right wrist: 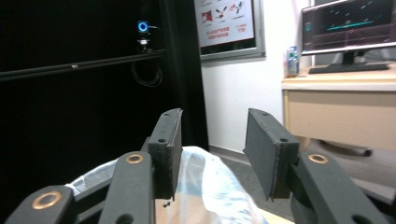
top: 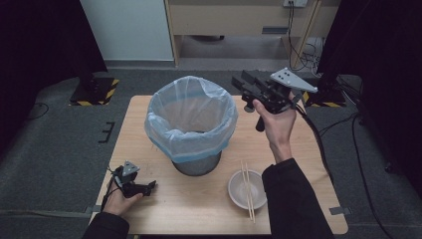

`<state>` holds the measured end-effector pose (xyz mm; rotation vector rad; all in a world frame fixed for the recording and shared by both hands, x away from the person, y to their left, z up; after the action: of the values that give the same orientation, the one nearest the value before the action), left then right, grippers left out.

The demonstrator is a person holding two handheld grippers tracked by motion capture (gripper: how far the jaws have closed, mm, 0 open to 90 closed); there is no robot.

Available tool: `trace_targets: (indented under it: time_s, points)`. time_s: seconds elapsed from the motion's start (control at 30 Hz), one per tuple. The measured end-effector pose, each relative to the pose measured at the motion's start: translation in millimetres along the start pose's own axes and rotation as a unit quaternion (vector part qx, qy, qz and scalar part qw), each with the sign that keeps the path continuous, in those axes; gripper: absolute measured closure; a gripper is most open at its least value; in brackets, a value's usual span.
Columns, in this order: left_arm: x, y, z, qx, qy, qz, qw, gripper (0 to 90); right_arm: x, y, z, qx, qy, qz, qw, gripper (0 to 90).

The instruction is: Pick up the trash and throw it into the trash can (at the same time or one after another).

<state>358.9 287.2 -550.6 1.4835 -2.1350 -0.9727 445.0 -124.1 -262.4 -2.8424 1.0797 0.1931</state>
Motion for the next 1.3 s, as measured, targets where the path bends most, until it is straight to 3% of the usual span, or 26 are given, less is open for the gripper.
trace_targets:
  time_s: [0.37, 0.43, 0.53, 0.63, 0.8, 1.0, 1.3]
  points:
    - [0.3, 0.2, 0.0, 0.0, 0.0, 0.0, 1.0, 0.0, -6.2, 42.5, -4.9, -0.031, 0.045, 0.037, 0.9978, 45.8]
    - [0.3, 0.2, 0.0, 0.0, 0.0, 0.0, 1.0, 0.0, -4.7, 51.6, -2.0, -0.023, 0.029, 0.033, 0.9988, 45.2]
    - [0.4, 0.2, 0.1, 0.0, 0.0, 0.0, 1.0, 0.0, -1.5, 59.1, 3.6, -0.029, 0.029, 0.043, 0.9982, 44.6]
    - [0.6, 0.2, 0.1, 0.0, 0.0, 0.0, 1.0, 0.0, 5.5, 76.2, 23.2, -0.037, 0.012, 0.056, 0.9977, 43.6]
    - [0.6, 0.2, 0.1, 0.0, 0.0, 0.0, 1.0, 0.0, 11.6, 90.1, 42.9, -0.051, 0.001, 0.071, 0.9962, 40.4]
    - [0.8, 0.2, 0.1, 0.0, 0.0, 0.0, 1.0, 0.0, 18.4, 111.9, 82.3, -0.09, -0.011, 0.091, 0.9917, 35.9]
    - [1.1, 0.3, 0.1, 0.0, 0.001, -0.001, 1.0, 0.0, 22.3, 126.6, 118.6, -0.131, -0.018, 0.094, 0.9867, 35.8]
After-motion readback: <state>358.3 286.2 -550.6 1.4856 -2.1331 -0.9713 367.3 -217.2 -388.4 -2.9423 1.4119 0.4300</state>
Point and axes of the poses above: each handheld gripper's, and its own axes: y roughly backward along the jaws, z roughly out of its underside, x roughly to its right, the point moved 2 cm from there along -y, roughly forward along the jaws, and after that the axes turned 7 degrees about -z, right-handed, at the moved point
